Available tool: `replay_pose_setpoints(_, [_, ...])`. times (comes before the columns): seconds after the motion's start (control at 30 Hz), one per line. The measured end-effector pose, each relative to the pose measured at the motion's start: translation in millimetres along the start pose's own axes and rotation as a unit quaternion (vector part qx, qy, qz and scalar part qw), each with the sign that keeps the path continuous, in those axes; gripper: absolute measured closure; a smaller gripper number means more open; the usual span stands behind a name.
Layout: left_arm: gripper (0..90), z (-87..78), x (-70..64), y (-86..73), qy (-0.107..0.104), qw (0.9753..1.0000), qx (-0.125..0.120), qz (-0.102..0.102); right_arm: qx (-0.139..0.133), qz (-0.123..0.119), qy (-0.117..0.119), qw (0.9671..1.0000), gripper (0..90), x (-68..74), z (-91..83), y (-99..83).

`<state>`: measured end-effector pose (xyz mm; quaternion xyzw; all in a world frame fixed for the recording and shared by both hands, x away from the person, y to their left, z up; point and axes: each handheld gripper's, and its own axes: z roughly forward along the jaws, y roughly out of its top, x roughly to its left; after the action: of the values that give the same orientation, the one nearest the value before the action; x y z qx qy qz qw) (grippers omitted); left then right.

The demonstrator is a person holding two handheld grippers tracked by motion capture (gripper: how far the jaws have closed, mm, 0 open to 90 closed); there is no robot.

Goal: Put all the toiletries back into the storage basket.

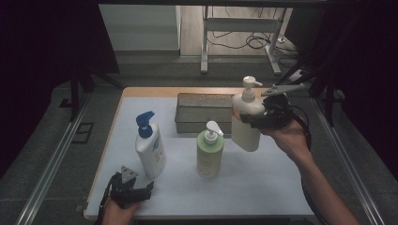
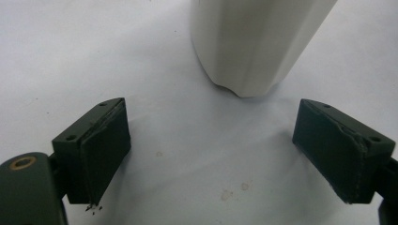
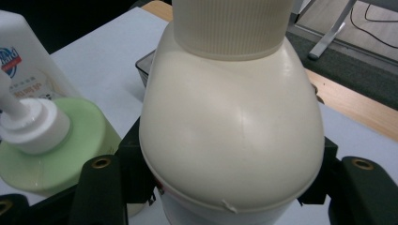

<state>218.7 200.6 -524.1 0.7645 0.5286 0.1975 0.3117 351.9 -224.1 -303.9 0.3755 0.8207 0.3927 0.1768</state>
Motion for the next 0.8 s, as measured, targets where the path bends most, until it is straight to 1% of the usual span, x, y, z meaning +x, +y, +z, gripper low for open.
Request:
replay_pose_setpoints(0.13, [11.3,0.0,0.0,0.0,0.000,1.0000,0.000,0.000,-0.001,-0.006,-0.001,1.0000,37.3,2.6,4.0,10.7])
replay_pose_setpoints(0.3, [11.3,-0.1,0.2,0.1,-0.001,1.0000,0.001,0.000,-0.003,-0.006,0.001,1.0000,37.4,3.6,12.1,22.8])
replay_pose_setpoints(0.43, [11.3,-0.1,0.2,0.1,-0.001,1.0000,0.001,0.000,-0.003,-0.007,-0.003,1.0000,37.4,4.3,19.4,31.9])
replay_pose_setpoints(0.6, [11.3,-0.2,0.3,0.1,0.000,1.0000,0.002,0.001,-0.005,-0.005,-0.003,1.0000,37.4,4.4,28.5,41.5])
replay_pose_setpoints(0.7, [11.3,-0.2,0.3,0.1,0.000,1.0000,0.002,0.001,-0.005,-0.010,-0.004,0.9999,37.4,4.2,34.2,45.9])
replay_pose_setpoints(0.73, [11.3,-0.2,0.3,0.1,0.000,1.0000,0.001,0.001,-0.006,-0.008,-0.004,0.9999,37.4,4.3,39.2,49.4])
replay_pose_setpoints(0.8, [11.3,0.0,0.2,0.0,0.000,1.0000,0.000,0.001,-0.005,-0.009,-0.004,0.9999,37.4,4.1,40.7,50.4])
